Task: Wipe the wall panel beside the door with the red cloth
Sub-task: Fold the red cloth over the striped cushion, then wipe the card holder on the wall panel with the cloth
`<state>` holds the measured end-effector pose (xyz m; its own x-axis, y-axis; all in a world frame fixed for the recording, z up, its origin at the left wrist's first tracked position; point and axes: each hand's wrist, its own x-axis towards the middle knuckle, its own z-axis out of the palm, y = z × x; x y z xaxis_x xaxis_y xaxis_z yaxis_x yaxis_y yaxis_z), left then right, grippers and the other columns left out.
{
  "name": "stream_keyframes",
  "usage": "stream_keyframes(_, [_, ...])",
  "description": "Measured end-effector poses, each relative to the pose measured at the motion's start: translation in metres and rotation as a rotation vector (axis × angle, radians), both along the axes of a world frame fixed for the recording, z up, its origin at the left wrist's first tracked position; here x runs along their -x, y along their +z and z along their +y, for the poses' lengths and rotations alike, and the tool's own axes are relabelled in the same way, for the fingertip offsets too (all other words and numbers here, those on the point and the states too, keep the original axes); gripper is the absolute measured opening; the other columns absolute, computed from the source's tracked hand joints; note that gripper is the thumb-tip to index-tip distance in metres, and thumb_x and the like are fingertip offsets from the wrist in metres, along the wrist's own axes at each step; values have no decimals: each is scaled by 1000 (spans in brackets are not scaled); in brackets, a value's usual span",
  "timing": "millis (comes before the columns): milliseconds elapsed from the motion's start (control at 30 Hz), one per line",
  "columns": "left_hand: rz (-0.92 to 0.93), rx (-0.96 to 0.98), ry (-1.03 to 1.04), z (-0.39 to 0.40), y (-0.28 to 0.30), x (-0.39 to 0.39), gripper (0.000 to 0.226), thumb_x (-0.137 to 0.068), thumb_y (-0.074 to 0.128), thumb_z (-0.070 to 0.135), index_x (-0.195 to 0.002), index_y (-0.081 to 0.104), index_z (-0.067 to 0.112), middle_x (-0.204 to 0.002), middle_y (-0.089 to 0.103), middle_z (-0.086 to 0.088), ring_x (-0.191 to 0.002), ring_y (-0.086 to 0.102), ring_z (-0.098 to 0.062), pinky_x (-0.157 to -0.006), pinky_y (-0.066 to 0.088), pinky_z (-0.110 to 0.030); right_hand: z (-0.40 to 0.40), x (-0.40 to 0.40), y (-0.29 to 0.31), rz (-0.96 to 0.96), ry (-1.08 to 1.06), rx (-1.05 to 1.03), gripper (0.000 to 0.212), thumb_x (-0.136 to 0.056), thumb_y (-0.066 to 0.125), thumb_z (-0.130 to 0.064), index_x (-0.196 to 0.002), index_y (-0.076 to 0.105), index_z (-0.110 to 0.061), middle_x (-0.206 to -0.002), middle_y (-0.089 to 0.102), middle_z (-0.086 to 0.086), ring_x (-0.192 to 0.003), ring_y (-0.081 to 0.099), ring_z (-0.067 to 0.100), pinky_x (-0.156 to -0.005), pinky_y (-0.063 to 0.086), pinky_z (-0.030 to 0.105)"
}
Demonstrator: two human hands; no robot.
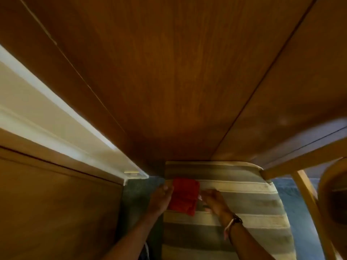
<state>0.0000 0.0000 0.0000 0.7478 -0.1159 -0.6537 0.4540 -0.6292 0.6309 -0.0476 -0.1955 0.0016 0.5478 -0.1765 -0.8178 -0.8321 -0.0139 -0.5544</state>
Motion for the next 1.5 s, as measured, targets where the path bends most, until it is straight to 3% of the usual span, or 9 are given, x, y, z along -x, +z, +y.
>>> stream_keyframes(133, [138,63,80,-13,-20,-18,31,-102,38,50,-78,50,34,-81,56,8,-74,56,-9,-79,52,-35,12,-12,-21,-13,-80,103,35,-96,70,-33,-72,62,-9,-81,65,15,-72,59,24,-67,46,31])
stream_keyframes(267, [222,125,231,-19,-32,-15,16,-97,59,37,-107,55,27,-117,61,-8,-109,62,-27,-99,53,-45,26,-19,-29,13,-60,115,35,-96,72,-25,-106,76,9,-108,77,28,-100,74,42,-93,59,50])
stream_keyframes(333, [293,132,315,-22,-34,-12,36,-96,62,32,-127,51,17,-121,61,-10,-108,62,-27,-93,54,-41,30,-18,-31,5,-97,66,29,-98,68,-14,-115,73,9,-118,74,30,-105,73,41,-97,58,52])
stream_keyframes(667, [117,584,403,-14,89,-36,48,-82,77,26,-125,57,25,-120,65,-2,-106,66,-19,-80,63,-35,20,-31,100,-377,-323,-150,34,-101,62,-17,-132,62,-4,-128,70,19,-115,70,38,-101,56,62])
stream_keyframes(767, [-30,617,304,-10,165,-58,68,-69,83,36,-131,56,29,-126,64,-4,-116,63,-24,-100,55,-49,12,-47,167,-570,-323,-141,28,-100,60,-6,-128,61,-8,-123,69,12,-122,65,42,-104,52,66])
stream_keyframes(967, [-366,850,134,2,321,-93,36,-75,82,12,-107,70,22,-109,74,-9,-103,72,-20,-80,61,-32,14,-81,310,-970,-252,-137,27,-95,63,5,-115,64,-13,-108,79,8,-103,75,24,-86,64,36])
stream_keyframes(1133, [-655,896,96,23,449,-100,42,-74,84,14,-112,68,21,-112,74,-3,-109,71,-20,-85,60,-32,31,-105,434,-1196,-228,-158,33,-89,71,8,-116,66,-11,-111,80,13,-102,77,24,-91,64,36])
stream_keyframes(1367, [-1369,603,163,66,579,-81,45,-84,76,10,-99,47,41,-104,60,2,-94,70,-14,-68,58,-20,79,-112,567,-1426,-164,-217,43,-83,78,3,-122,63,-6,-117,76,21,-110,74,41,-98,59,51])
stream_keyframes(1500, [-1814,145,218,95,623,-65,33,-89,70,14,-108,54,35,-116,50,5,-110,54,5,-83,55,-14,117,-113,620,-1548,-94,-255,30,-82,78,6,-106,72,-10,-101,81,12,-97,79,23,-81,66,34])
